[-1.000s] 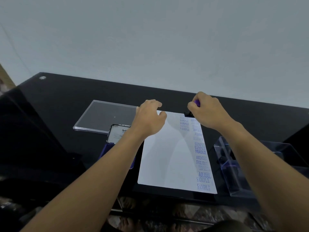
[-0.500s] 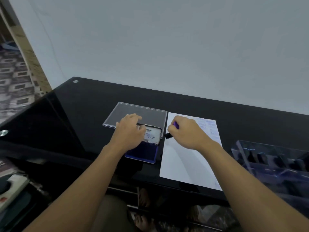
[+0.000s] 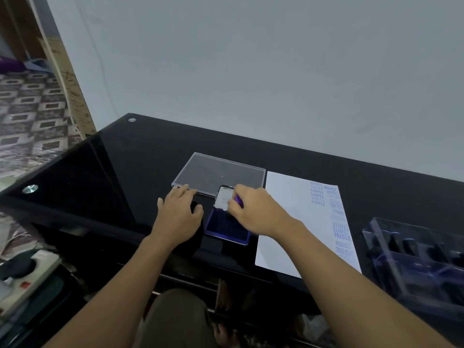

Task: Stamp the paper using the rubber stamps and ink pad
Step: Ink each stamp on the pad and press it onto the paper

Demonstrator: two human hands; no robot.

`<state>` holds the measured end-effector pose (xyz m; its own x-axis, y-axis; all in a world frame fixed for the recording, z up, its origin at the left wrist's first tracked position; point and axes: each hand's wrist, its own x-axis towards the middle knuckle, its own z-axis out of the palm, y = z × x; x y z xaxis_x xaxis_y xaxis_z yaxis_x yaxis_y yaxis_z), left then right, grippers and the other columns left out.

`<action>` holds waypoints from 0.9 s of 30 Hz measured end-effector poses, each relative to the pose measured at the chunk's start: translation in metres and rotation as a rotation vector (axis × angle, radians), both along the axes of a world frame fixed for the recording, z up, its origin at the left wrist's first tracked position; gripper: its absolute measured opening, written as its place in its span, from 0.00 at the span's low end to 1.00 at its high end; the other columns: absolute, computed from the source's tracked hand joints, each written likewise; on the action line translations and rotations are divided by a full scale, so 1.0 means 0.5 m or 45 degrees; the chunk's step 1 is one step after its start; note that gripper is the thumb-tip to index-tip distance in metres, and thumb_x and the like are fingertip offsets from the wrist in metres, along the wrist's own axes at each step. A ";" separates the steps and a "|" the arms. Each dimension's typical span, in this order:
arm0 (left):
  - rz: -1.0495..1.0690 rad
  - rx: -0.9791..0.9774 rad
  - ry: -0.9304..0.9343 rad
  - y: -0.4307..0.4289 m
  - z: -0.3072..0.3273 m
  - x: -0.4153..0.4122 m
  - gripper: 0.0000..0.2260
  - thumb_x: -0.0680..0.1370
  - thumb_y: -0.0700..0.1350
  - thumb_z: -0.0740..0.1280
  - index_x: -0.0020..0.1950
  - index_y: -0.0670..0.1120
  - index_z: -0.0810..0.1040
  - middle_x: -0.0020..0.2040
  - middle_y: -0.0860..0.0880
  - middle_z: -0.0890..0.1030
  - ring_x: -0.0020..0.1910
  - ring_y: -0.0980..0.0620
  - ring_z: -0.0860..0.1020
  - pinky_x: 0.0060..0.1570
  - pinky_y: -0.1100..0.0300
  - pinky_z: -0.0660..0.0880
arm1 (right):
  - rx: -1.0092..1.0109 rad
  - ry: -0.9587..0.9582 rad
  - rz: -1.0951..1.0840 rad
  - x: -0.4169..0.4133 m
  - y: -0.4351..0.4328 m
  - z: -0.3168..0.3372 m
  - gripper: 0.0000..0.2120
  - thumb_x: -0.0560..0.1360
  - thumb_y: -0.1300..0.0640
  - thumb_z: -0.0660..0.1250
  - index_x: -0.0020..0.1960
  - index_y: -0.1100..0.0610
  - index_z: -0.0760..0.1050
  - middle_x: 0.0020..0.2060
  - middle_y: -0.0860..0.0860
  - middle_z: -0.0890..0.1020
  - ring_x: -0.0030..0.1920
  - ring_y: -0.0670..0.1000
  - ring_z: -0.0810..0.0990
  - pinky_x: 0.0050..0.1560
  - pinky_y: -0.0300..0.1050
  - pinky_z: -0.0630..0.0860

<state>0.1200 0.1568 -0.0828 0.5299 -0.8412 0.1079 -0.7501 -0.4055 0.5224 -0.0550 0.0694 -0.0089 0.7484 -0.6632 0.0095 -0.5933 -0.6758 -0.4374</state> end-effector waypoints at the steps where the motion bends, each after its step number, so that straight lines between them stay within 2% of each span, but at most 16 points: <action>1: 0.000 -0.005 -0.015 0.001 -0.007 0.001 0.22 0.80 0.50 0.60 0.74 0.47 0.69 0.76 0.48 0.65 0.76 0.48 0.60 0.74 0.37 0.53 | -0.027 0.009 0.010 0.006 0.003 -0.002 0.10 0.82 0.51 0.58 0.46 0.56 0.68 0.37 0.53 0.77 0.38 0.55 0.76 0.38 0.50 0.74; 4: 0.015 0.016 -0.074 0.006 -0.025 -0.003 0.22 0.81 0.50 0.60 0.74 0.46 0.69 0.77 0.48 0.65 0.77 0.47 0.58 0.75 0.40 0.52 | -0.128 0.033 0.052 0.024 0.013 -0.009 0.09 0.83 0.52 0.57 0.46 0.55 0.66 0.33 0.50 0.73 0.36 0.54 0.75 0.36 0.49 0.70; 6: 0.015 0.030 -0.103 0.009 -0.035 -0.008 0.23 0.82 0.51 0.59 0.76 0.46 0.67 0.78 0.48 0.62 0.79 0.48 0.54 0.76 0.43 0.47 | -0.188 0.061 0.072 0.034 0.018 -0.019 0.08 0.82 0.52 0.57 0.47 0.55 0.65 0.34 0.49 0.72 0.37 0.56 0.75 0.36 0.50 0.70; 9: 0.013 0.021 -0.128 0.011 -0.039 -0.011 0.23 0.82 0.51 0.57 0.76 0.47 0.66 0.79 0.48 0.61 0.79 0.49 0.52 0.77 0.44 0.46 | -0.241 0.102 0.076 0.041 0.025 -0.032 0.08 0.82 0.52 0.56 0.47 0.55 0.62 0.36 0.51 0.72 0.38 0.56 0.73 0.37 0.48 0.66; 16: 0.014 0.035 -0.174 0.010 -0.043 -0.011 0.23 0.82 0.52 0.56 0.76 0.47 0.65 0.78 0.48 0.61 0.79 0.49 0.53 0.77 0.43 0.47 | -0.238 0.127 0.046 0.049 0.030 -0.047 0.09 0.82 0.52 0.57 0.47 0.55 0.62 0.38 0.55 0.73 0.40 0.57 0.72 0.38 0.48 0.66; 24: 0.022 0.046 -0.200 0.007 -0.043 -0.016 0.22 0.81 0.51 0.56 0.75 0.47 0.66 0.78 0.47 0.62 0.79 0.49 0.54 0.76 0.42 0.49 | -0.196 0.076 -0.001 0.049 0.028 -0.064 0.08 0.80 0.53 0.58 0.45 0.54 0.62 0.36 0.54 0.74 0.37 0.56 0.74 0.31 0.45 0.62; 27: 0.026 0.048 -0.205 0.006 -0.042 -0.017 0.22 0.81 0.51 0.56 0.74 0.46 0.67 0.78 0.48 0.62 0.78 0.49 0.54 0.76 0.42 0.49 | -0.187 0.081 -0.004 0.052 0.028 -0.068 0.08 0.80 0.52 0.59 0.45 0.53 0.62 0.37 0.54 0.75 0.38 0.57 0.75 0.32 0.46 0.65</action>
